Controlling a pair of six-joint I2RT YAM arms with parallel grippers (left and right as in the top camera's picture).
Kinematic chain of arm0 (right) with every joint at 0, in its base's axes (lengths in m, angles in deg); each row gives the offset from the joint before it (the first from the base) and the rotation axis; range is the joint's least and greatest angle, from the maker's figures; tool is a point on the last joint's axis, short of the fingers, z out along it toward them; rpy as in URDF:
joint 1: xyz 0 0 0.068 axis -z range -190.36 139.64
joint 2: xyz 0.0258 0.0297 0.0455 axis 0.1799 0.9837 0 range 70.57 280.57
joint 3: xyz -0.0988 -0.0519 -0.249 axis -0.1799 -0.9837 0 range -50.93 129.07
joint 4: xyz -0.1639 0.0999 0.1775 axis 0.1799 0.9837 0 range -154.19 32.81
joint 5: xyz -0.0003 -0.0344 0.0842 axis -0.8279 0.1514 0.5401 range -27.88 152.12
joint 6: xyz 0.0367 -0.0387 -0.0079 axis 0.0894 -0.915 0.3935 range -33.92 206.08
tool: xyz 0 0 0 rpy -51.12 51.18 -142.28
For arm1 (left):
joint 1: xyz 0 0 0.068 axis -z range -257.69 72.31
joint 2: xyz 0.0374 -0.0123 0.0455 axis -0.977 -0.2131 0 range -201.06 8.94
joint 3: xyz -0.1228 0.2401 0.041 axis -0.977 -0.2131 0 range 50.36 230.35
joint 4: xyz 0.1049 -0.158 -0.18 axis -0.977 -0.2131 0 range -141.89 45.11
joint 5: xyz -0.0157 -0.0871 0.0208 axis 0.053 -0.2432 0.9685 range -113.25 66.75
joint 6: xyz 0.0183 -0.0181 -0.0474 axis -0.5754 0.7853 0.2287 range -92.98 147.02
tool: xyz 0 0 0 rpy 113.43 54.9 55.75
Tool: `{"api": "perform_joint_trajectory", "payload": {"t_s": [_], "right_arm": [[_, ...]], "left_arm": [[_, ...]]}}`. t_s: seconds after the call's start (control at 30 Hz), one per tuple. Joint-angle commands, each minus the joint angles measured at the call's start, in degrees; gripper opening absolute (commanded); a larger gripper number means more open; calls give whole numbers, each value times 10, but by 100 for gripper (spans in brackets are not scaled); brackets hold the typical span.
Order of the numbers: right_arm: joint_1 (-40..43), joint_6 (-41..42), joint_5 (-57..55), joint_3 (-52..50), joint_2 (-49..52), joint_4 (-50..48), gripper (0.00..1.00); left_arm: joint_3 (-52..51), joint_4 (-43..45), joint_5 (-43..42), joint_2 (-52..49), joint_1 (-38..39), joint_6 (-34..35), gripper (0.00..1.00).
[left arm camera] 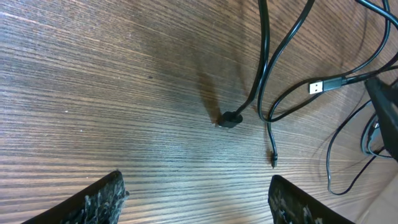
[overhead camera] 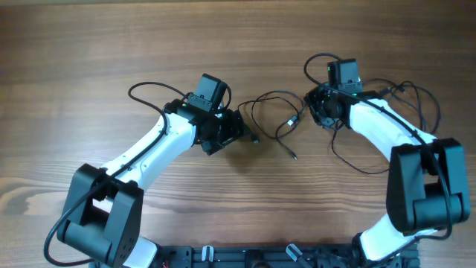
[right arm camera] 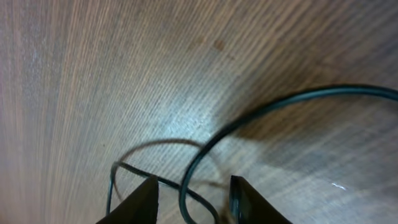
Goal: Untangle cables
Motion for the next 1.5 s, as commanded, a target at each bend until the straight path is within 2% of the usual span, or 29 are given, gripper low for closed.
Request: {"api": "perform_joint_trajectory", "payload": {"t_s": [0.0,0.07,0.2,0.23,0.3,0.4,0.5,0.57,0.63,0.7,0.87,1.1,1.13,1.2,1.23,1.27,1.33,1.4,1.47], "right_arm": [[-6,16,-10,-4,21,-28,34],[-6,10,-10,-4,21,-44,32],[-6,1,-10,-4,21,-38,4],[-6,-7,-9,-4,21,-39,4],[2,-120,2,-3,19,-72,4],[39,-207,45,20,-4,-80,4],[101,-221,132,73,-50,-81,4],[151,-171,201,102,-85,-102,4],[188,-145,263,104,-114,-167,4],[208,-150,228,104,-134,-148,4],[271,-197,119,104,-140,-27,4],[413,-241,119,106,-140,25,5],[426,-241,119,106,-140,36,7],[450,-284,144,106,-140,52,68],[450,-322,174,105,-140,52,92],[450,-346,195,105,-140,56,99],[446,-377,246,105,-140,81,100],[433,-398,258,104,-139,103,100],[403,-454,251,104,-139,127,100]], "left_arm": [[0,-2,8,8,1,-3,76],[0,-5,8,8,1,-3,76],[0,-12,8,8,1,-3,76],[0,-13,8,8,1,-3,76],[0,-15,8,8,1,-3,76],[0,-33,8,8,1,-3,75],[0,-35,8,8,1,-3,75],[0,-35,8,8,1,-3,74],[0,-35,8,8,1,-3,74],[0,-34,8,8,1,-3,74],[0,-41,8,8,1,-3,74],[0,-41,10,8,1,-3,74],[0,-41,10,8,1,-3,74],[0,-40,10,8,1,-3,74],[0,-40,13,8,1,-3,75],[0,-40,15,8,1,-3,75],[0,-40,18,8,1,-3,75],[0,-40,19,8,1,-3,75],[0,-41,22,8,1,-3,75]]}}
